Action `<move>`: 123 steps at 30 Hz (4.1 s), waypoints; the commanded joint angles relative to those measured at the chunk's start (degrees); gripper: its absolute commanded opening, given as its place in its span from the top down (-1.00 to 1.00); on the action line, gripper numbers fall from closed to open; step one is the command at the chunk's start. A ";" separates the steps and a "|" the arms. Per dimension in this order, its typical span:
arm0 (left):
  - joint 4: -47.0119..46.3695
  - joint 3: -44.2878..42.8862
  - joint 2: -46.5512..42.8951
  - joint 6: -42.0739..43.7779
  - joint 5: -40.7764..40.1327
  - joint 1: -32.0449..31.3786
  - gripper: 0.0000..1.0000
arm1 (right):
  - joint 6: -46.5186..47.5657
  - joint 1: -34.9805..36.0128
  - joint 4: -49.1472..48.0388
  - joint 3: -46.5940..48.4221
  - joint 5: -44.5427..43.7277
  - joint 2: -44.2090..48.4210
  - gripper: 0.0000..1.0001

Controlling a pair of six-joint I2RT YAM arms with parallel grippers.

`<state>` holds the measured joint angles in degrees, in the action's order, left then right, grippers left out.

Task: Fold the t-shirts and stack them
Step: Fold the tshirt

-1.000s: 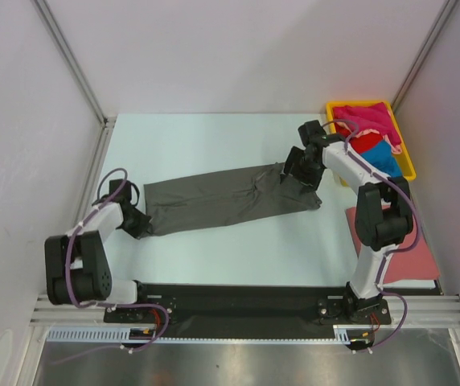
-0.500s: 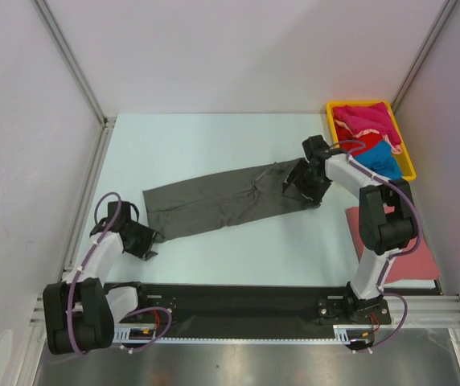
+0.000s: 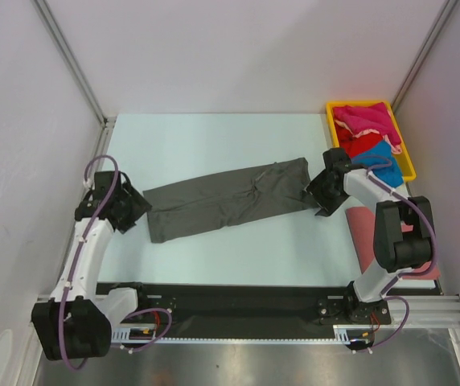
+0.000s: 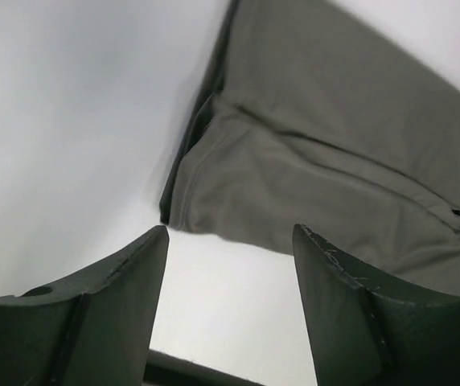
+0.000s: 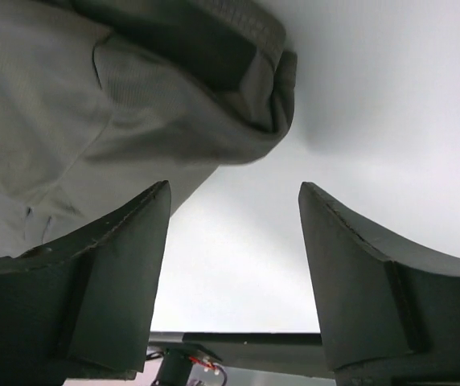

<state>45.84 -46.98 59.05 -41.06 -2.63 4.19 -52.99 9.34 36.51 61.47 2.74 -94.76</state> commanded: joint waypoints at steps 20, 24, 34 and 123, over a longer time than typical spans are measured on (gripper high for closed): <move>-12.87 -10.41 8.10 15.04 5.18 -0.76 -0.18 | 11.57 0.24 -18.13 9.17 -13.90 -15.34 0.98; -16.75 -10.06 11.17 15.04 7.37 -0.76 -0.14 | 19.30 0.41 -20.34 21.38 -13.73 -24.14 0.99; -24.23 -13.04 23.65 19.60 16.60 -1.63 -0.36 | 27.76 -1.87 -17.46 64.26 -8.47 -52.41 0.92; -23.77 13.83 22.71 -4.09 21.09 -26.75 0.99 | -8.63 40.49 -26.86 -29.72 7.45 13.08 1.00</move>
<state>23.46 -39.62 85.73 -32.29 19.27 -16.38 -70.32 49.80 -1.89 36.47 10.98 -90.02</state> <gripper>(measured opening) 0.010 0.012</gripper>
